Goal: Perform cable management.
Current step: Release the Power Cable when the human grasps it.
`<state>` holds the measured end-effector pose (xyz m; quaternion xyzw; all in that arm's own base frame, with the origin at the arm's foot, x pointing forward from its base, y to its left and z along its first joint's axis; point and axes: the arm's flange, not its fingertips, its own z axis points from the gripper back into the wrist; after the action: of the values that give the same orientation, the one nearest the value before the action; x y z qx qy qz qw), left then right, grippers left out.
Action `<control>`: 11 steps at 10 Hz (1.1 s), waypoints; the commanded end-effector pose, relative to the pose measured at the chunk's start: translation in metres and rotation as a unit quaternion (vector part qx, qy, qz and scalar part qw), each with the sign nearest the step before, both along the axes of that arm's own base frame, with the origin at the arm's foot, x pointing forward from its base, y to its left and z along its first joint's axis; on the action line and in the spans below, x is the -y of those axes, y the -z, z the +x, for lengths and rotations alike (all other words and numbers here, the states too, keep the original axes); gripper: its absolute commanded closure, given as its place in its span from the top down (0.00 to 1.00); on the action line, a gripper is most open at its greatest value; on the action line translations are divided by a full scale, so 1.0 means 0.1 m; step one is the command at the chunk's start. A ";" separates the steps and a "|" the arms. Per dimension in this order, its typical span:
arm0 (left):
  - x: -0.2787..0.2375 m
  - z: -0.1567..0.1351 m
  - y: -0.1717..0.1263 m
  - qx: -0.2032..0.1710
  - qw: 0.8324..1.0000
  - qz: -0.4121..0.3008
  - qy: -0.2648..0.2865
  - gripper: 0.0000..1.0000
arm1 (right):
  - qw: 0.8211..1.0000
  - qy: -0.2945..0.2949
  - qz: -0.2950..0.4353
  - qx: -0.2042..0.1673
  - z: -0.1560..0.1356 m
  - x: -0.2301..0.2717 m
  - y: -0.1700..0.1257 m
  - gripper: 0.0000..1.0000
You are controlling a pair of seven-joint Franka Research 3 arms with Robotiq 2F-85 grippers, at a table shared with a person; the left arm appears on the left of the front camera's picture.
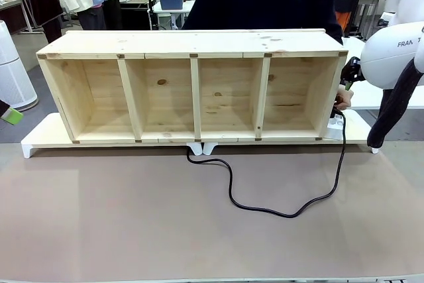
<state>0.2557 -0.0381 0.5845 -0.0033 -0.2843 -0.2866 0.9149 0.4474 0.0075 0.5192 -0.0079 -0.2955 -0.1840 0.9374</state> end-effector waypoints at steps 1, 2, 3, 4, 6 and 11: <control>0.00 0.02 -0.01 0.006 1.000 0.000 0.002 1.00 | 1.000 0.003 0.001 0.001 0.00 -0.02 0.00 1.00; 0.00 0.02 -0.01 0.006 1.000 0.000 0.002 1.00 | 1.000 0.003 0.001 0.001 0.00 -0.02 0.00 1.00; 0.00 0.02 -0.01 0.006 1.000 0.000 0.002 1.00 | 1.000 0.003 0.001 0.001 0.00 -0.02 0.00 1.00; 0.00 0.02 -0.01 0.006 1.000 0.000 0.002 1.00 | 1.000 0.003 0.001 0.001 0.00 -0.02 0.00 1.00; 0.00 0.02 -0.01 0.006 1.000 0.000 0.002 1.00 | 1.000 0.003 0.001 0.001 0.00 -0.02 0.00 1.00; 0.00 0.02 -0.01 0.006 1.000 0.000 0.002 1.00 | 1.000 0.003 0.001 0.001 0.00 -0.02 0.00 1.00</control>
<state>0.2557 -0.0381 0.5845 -0.0033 -0.2843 -0.2866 0.9149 0.4474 0.0075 0.5192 -0.0079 -0.2955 -0.1840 0.9374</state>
